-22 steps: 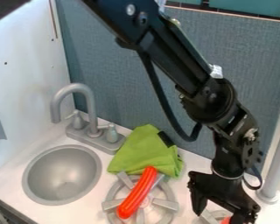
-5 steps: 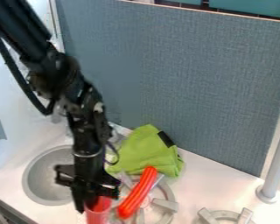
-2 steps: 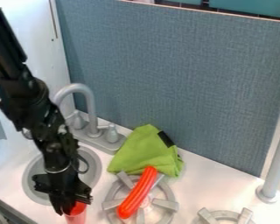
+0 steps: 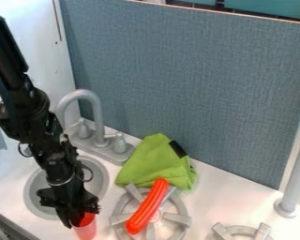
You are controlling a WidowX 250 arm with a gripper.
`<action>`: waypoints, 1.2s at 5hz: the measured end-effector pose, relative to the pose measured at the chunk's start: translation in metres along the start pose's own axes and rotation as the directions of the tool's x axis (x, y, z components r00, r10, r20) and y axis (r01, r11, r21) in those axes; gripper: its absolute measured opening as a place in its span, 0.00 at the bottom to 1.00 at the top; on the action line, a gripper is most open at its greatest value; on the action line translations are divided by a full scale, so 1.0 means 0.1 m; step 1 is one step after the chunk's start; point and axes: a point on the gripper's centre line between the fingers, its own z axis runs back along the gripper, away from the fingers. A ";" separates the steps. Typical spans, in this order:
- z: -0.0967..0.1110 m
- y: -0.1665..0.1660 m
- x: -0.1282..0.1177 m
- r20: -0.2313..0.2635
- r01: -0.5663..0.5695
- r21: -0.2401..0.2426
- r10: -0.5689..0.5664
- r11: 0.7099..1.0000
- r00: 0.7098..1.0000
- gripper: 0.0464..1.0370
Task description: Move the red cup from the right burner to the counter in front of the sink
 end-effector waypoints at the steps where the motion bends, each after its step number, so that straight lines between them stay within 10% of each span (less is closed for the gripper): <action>1: -0.03 0.02 0.02 -0.051 -0.031 0.003 0.031 1.000 0.998 0.06; 2: -0.02 0.01 0.03 -0.070 -0.044 0.005 0.044 0.999 0.997 0.08; 5: 0.61 -0.07 -0.11 -0.040 -0.183 0.075 0.187 0.980 0.982 0.87; 6: 0.81 -0.20 -0.19 -0.049 -0.145 0.088 0.149 0.986 0.988 0.97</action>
